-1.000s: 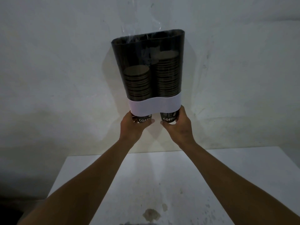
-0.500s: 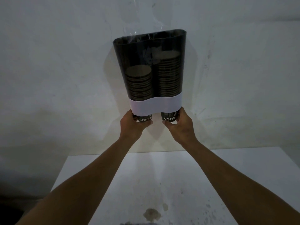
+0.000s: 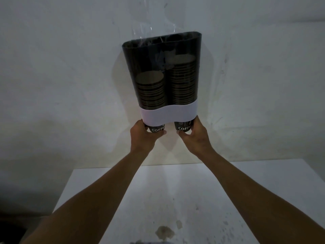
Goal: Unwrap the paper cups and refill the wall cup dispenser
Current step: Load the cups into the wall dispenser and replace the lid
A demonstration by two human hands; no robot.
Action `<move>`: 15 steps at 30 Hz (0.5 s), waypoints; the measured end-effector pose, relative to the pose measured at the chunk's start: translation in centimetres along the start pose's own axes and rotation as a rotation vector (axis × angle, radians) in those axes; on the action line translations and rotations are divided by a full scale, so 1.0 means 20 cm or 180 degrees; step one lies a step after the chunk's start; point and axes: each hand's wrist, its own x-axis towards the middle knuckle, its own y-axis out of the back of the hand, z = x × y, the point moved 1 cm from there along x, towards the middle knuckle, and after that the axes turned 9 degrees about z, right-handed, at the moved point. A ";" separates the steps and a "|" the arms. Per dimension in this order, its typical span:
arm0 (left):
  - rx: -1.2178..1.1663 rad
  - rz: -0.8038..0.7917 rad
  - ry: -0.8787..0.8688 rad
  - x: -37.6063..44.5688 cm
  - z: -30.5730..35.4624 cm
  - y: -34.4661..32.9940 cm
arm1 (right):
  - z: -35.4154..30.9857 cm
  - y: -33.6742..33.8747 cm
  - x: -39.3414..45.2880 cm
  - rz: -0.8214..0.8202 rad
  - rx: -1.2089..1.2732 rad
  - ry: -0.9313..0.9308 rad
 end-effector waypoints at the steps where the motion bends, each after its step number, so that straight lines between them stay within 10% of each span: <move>1: 0.0022 0.0005 -0.0026 0.00 0.00 0.00 | 0.00 0.00 0.00 -0.0002 0.0001 -0.0003; 15: 0.0623 -0.0384 0.0011 -0.13 -0.15 0.13 | 0.07 0.02 -0.18 0.0120 -0.0164 -0.0307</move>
